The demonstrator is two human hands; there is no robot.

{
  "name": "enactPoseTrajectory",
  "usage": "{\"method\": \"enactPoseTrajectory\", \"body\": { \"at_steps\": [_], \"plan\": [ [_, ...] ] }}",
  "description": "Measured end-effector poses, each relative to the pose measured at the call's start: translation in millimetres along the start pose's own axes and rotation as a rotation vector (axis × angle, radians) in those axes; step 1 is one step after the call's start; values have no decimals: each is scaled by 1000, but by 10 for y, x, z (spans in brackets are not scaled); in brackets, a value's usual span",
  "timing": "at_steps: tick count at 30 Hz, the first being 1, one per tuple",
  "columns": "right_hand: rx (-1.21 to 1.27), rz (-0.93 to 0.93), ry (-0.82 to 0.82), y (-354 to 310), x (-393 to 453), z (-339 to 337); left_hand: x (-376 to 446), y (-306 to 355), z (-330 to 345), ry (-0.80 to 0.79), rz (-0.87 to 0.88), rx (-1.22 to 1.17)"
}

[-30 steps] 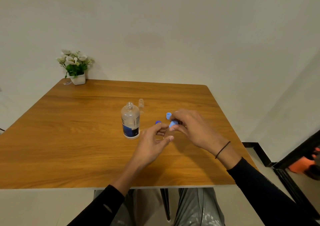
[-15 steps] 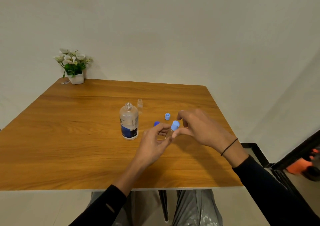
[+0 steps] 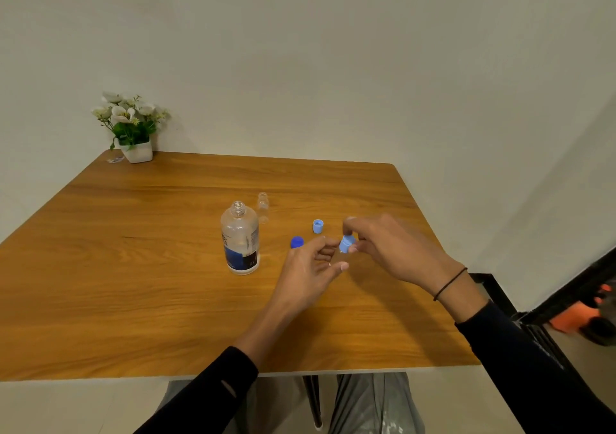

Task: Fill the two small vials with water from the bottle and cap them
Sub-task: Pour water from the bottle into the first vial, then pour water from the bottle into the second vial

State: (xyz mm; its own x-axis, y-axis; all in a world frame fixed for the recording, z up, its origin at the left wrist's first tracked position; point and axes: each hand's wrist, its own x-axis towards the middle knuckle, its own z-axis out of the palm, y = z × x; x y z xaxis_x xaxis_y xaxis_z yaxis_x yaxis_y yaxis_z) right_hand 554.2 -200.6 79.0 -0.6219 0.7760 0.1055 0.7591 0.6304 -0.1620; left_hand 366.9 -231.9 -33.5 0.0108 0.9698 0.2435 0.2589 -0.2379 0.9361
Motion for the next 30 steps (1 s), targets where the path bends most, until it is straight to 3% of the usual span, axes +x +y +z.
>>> {"method": "enactPoseTrajectory", "body": {
  "at_steps": [4,14,18,23,26,30],
  "plan": [
    [-40,96,82,211,57,92,257,-48,171,-4,5,19],
    [234,280,341,616,113,264,716,-298,416,1,-81,73],
    [299,296,483,655,192,231,611,-232,382,21,-106,50],
    [430,275,680,479,277,151,104,72,153,140,-17,117],
    [538,221,688,185,340,167,-230,261,-157,160,-51,106],
    [693,118,577,-292,445,439,-559,301,-733,246,-152,122]
  ]
}}
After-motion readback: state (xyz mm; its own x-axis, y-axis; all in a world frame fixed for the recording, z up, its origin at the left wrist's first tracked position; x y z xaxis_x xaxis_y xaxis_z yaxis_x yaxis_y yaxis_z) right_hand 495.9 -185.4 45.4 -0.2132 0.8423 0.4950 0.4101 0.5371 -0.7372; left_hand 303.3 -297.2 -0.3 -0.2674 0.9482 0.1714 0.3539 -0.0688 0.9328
